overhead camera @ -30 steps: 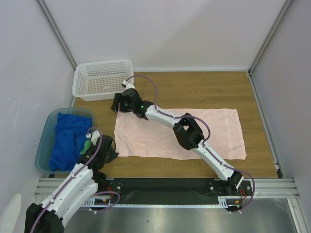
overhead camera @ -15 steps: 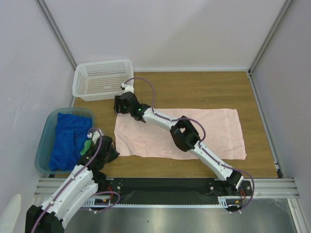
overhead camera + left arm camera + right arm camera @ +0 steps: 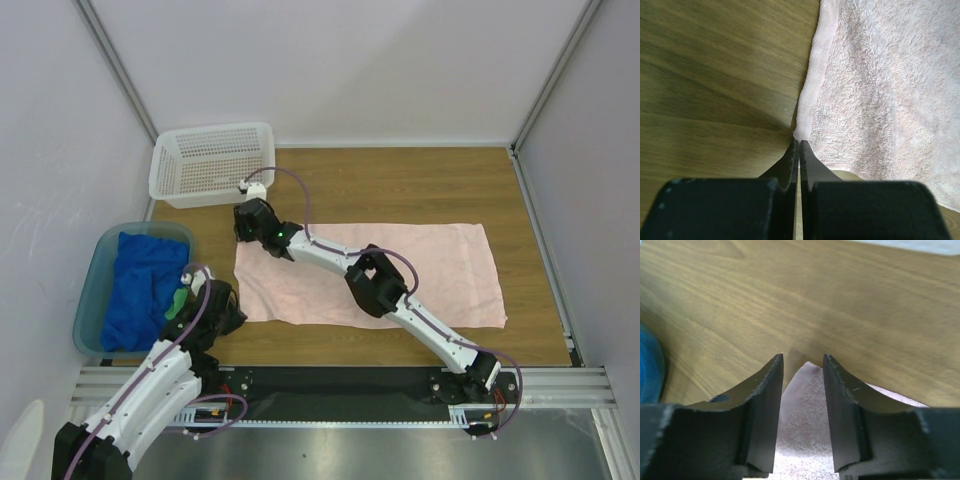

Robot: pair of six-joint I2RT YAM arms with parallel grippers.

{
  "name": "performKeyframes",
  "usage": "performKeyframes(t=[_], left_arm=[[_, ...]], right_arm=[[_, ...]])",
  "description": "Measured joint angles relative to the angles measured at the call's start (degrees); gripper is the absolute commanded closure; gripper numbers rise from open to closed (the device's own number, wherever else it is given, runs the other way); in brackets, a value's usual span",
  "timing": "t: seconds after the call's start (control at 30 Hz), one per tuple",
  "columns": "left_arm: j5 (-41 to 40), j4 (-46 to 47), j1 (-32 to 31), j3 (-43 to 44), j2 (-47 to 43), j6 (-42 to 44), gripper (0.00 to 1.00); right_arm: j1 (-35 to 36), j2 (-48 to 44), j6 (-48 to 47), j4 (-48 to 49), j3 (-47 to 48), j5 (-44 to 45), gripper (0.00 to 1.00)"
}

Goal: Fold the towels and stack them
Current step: Fold the towel

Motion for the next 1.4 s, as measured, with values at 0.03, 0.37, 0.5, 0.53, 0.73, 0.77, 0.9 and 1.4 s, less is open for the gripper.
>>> performKeyframes(t=[0.03,0.37,0.5,0.53,0.73,0.77,0.9,1.4], left_arm=[[0.0,-0.02,0.0,0.0,-0.04,0.0,1.0],[0.02,0.04,0.0,-0.11,-0.24,0.07,1.0],[0.07,0.04,0.0,-0.11,-0.28,0.07,1.0],[0.07,0.09,0.0,-0.11,-0.28,0.09,0.99],[0.17,0.2,0.0,-0.11,-0.28,0.46,1.0],[0.2,0.2,0.0,-0.11,-0.28,0.48,1.0],[0.24,0.26,0.0,-0.11,-0.28,0.48,1.0],[0.44,0.83,0.0,-0.11,0.02,0.52,1.0]], right_arm=[[0.22,0.04,-0.33,0.0,0.02,0.17,0.6],[0.83,0.22,-3.5,0.11,0.74,0.87,0.3],[1.36,0.17,-5.62,0.13,0.74,2.64,0.29],[1.53,0.17,-6.03,0.11,0.74,3.08,0.29],[2.58,0.17,-7.52,-0.09,0.74,4.31,0.35],[2.64,0.17,-7.58,-0.13,0.74,4.44,0.37],[2.82,0.17,-8.41,-0.57,0.74,4.9,0.49],[3.26,0.17,-13.7,-2.12,0.74,7.28,0.66]])
